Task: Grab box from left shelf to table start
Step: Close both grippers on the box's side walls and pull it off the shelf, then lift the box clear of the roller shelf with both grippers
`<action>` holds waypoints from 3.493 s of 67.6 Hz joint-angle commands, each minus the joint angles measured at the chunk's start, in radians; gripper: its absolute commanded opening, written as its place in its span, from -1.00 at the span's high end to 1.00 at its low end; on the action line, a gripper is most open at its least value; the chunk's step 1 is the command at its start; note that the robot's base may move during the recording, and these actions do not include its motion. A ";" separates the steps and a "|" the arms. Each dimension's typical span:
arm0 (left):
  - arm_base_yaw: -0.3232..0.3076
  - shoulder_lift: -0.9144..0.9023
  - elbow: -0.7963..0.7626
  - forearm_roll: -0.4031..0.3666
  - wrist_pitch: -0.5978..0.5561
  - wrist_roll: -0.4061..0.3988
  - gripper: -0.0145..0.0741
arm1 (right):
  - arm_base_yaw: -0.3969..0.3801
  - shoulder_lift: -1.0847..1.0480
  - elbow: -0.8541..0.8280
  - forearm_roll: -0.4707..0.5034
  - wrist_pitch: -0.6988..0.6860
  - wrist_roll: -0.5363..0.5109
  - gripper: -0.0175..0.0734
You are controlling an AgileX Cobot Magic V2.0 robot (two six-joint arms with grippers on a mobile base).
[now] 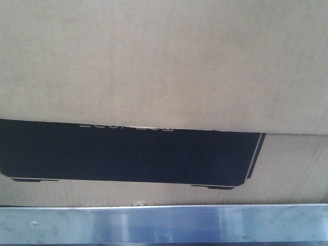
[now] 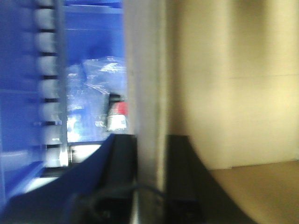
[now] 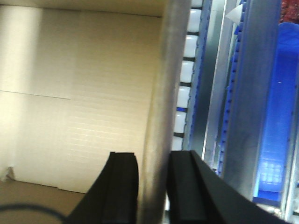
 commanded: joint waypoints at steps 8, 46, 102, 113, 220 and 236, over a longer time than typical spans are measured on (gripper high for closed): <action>-0.005 -0.082 -0.035 0.001 -0.073 -0.016 0.88 | -0.004 -0.049 -0.044 0.021 -0.031 -0.014 0.49; -0.005 -0.554 0.186 -0.054 -0.156 -0.019 0.88 | -0.004 -0.488 0.095 0.077 -0.051 -0.014 0.49; -0.005 -1.022 0.353 -0.178 -0.327 0.042 0.88 | -0.004 -1.111 0.254 0.139 -0.113 -0.014 0.49; -0.005 -1.022 0.353 -0.180 -0.327 0.042 0.88 | -0.004 -1.111 0.254 0.139 -0.115 -0.014 0.49; -0.005 -1.022 0.354 -0.195 -0.328 0.042 0.88 | -0.004 -1.111 0.254 0.139 -0.124 -0.014 0.49; -0.005 -1.022 0.354 -0.195 -0.328 0.042 0.88 | -0.004 -1.111 0.254 0.139 -0.124 -0.014 0.49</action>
